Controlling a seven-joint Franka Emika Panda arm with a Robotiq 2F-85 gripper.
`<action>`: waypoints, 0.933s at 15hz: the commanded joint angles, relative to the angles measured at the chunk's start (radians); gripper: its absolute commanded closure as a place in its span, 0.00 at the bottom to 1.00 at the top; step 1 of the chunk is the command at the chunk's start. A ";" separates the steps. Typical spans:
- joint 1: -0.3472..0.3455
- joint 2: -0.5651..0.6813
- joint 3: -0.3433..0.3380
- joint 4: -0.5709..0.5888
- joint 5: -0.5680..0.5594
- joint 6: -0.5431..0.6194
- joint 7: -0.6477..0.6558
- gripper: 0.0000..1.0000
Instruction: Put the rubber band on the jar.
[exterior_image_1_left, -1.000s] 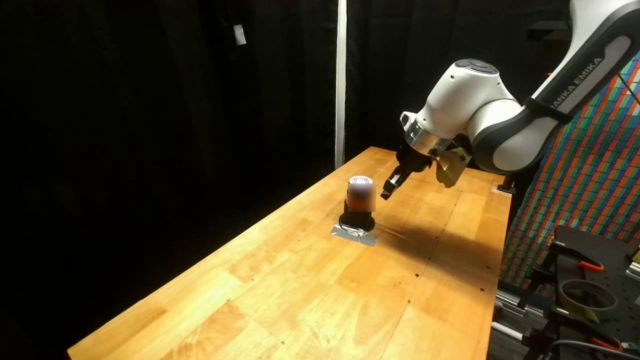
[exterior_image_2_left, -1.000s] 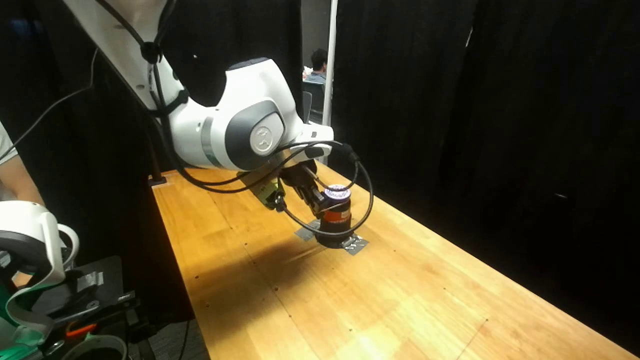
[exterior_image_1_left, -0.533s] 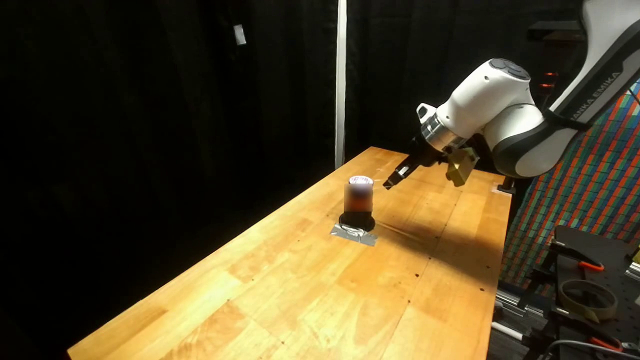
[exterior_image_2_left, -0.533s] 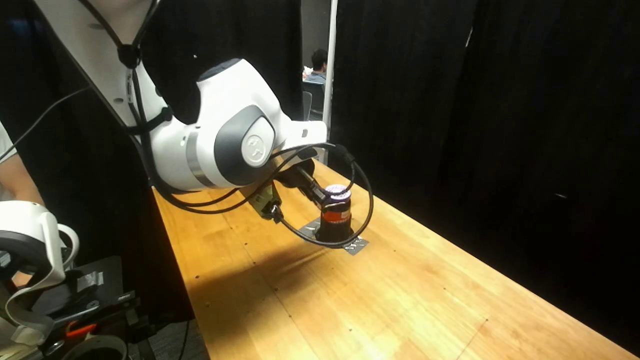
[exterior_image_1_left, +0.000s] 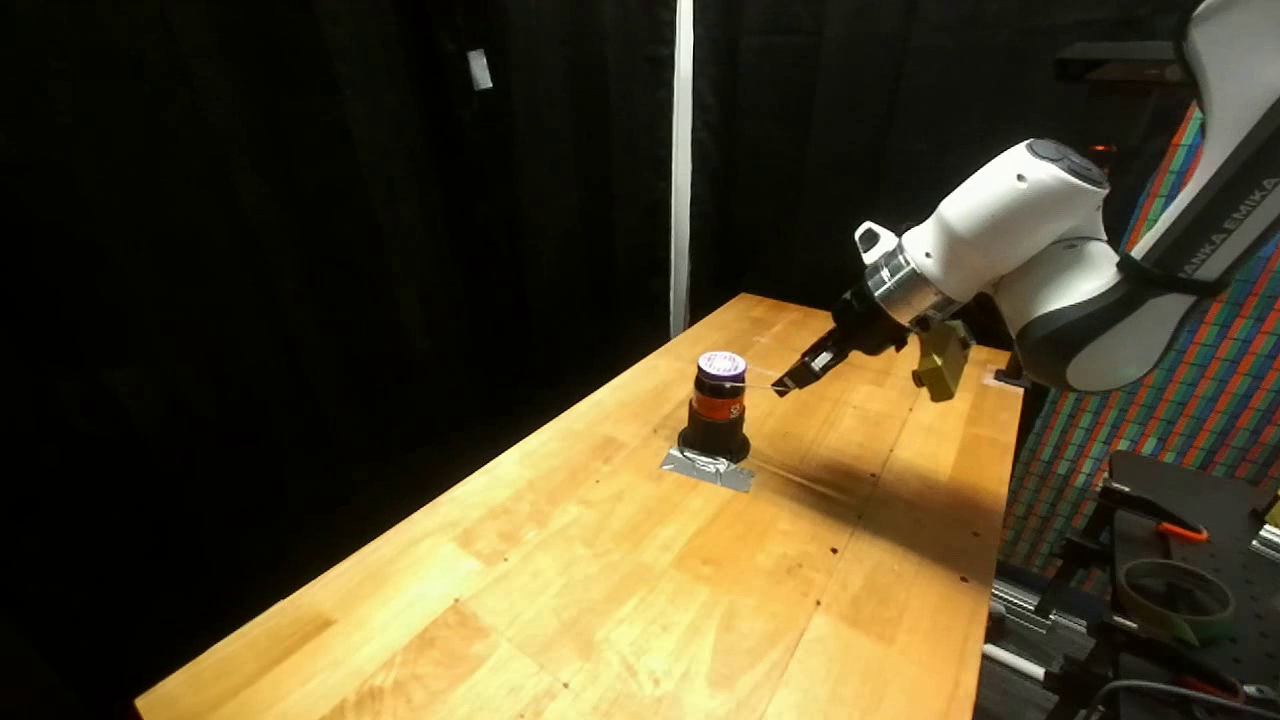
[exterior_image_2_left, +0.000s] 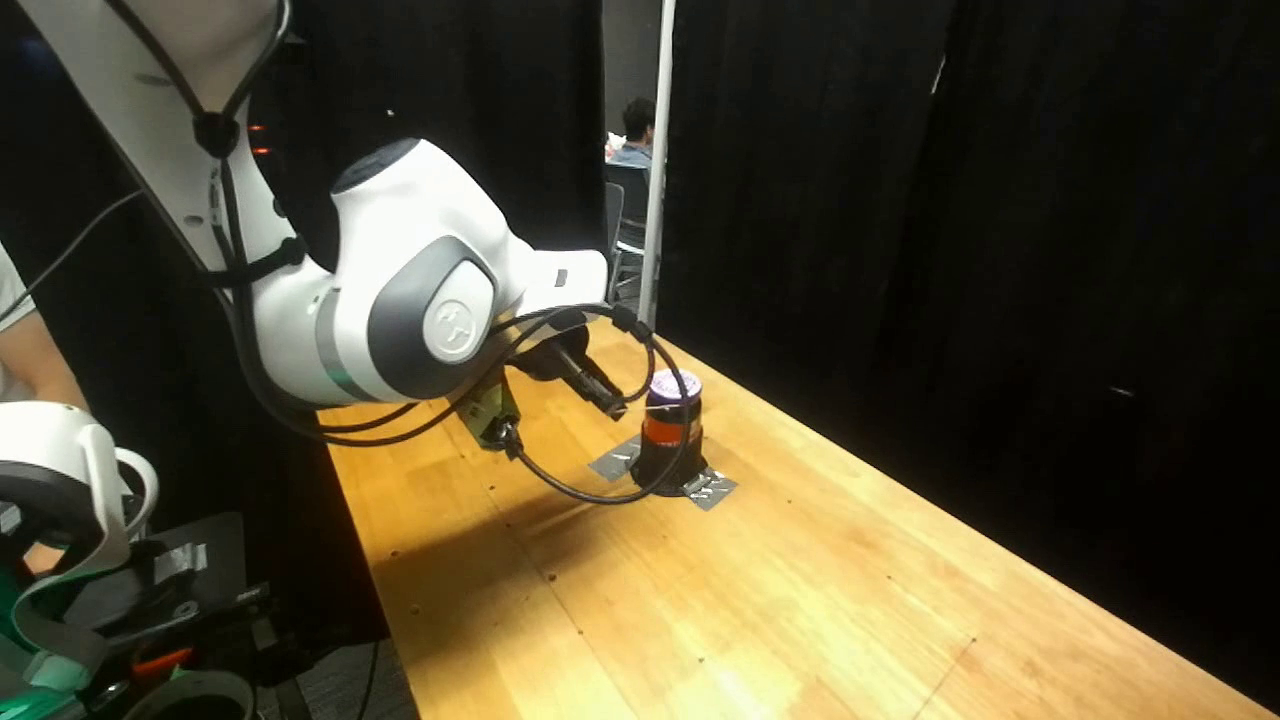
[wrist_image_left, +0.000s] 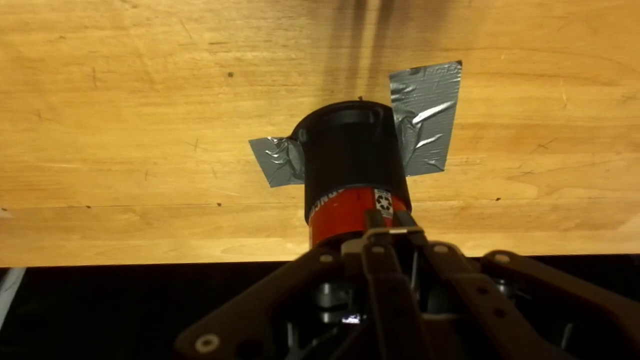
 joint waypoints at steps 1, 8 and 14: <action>0.136 0.045 -0.105 -0.069 0.147 0.159 -0.040 0.87; 0.287 0.179 -0.118 -0.126 0.507 0.389 -0.093 0.86; 0.182 0.152 0.093 -0.136 0.778 0.471 -0.269 0.87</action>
